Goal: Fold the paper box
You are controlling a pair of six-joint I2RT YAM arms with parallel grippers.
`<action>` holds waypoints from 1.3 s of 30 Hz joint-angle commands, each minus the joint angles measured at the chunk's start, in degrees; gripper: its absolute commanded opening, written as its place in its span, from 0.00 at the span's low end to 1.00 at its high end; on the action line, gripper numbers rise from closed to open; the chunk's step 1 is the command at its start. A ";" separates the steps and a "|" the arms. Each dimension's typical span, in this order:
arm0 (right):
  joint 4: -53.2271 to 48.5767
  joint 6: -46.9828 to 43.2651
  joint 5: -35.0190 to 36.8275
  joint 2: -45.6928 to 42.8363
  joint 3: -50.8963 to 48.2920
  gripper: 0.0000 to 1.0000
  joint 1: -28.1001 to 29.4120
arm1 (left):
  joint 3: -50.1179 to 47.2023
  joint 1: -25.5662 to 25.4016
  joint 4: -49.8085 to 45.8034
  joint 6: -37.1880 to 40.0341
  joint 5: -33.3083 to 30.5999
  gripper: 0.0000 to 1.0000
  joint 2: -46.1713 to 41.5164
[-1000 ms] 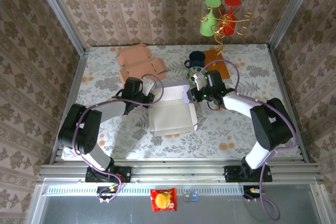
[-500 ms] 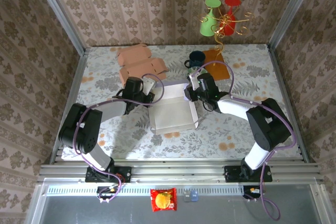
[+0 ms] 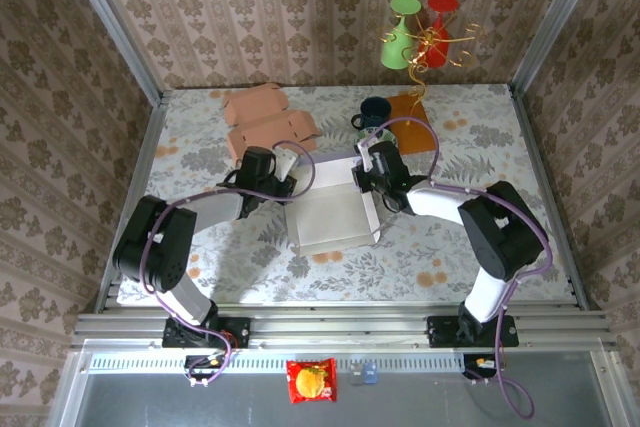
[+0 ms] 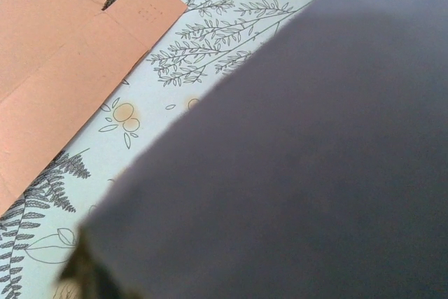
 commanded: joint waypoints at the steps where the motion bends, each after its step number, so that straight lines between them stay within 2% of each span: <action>1: -1.71 0.80 7.45 1.80 2.78 0.15 2.49 | 1.40 -1.55 -0.17 -0.70 -1.83 0.00 1.31; 8: -9.35 6.42 21.56 3.76 6.75 0.00 6.83 | 1.43 -2.92 1.22 -5.07 -5.30 0.00 1.98; 13: -22.59 17.60 35.82 6.34 13.14 0.00 10.53 | 1.68 -3.82 1.76 -8.37 -6.57 0.00 2.53; 15: -27.43 21.86 38.68 7.41 15.59 0.00 11.31 | 1.83 -3.85 2.14 -9.41 -6.47 0.00 2.60; 26: -39.21 31.95 41.59 11.18 21.92 0.00 13.36 | 3.09 -3.93 2.80 -11.74 -4.60 0.00 3.47; 31: -52.16 45.86 43.26 14.14 26.96 0.00 13.58 | 2.42 -3.85 4.09 -12.82 -4.48 0.00 3.81; 39: -50.08 46.27 42.47 13.61 25.40 0.00 13.68 | 2.45 -3.49 4.80 -14.12 -1.81 0.00 3.98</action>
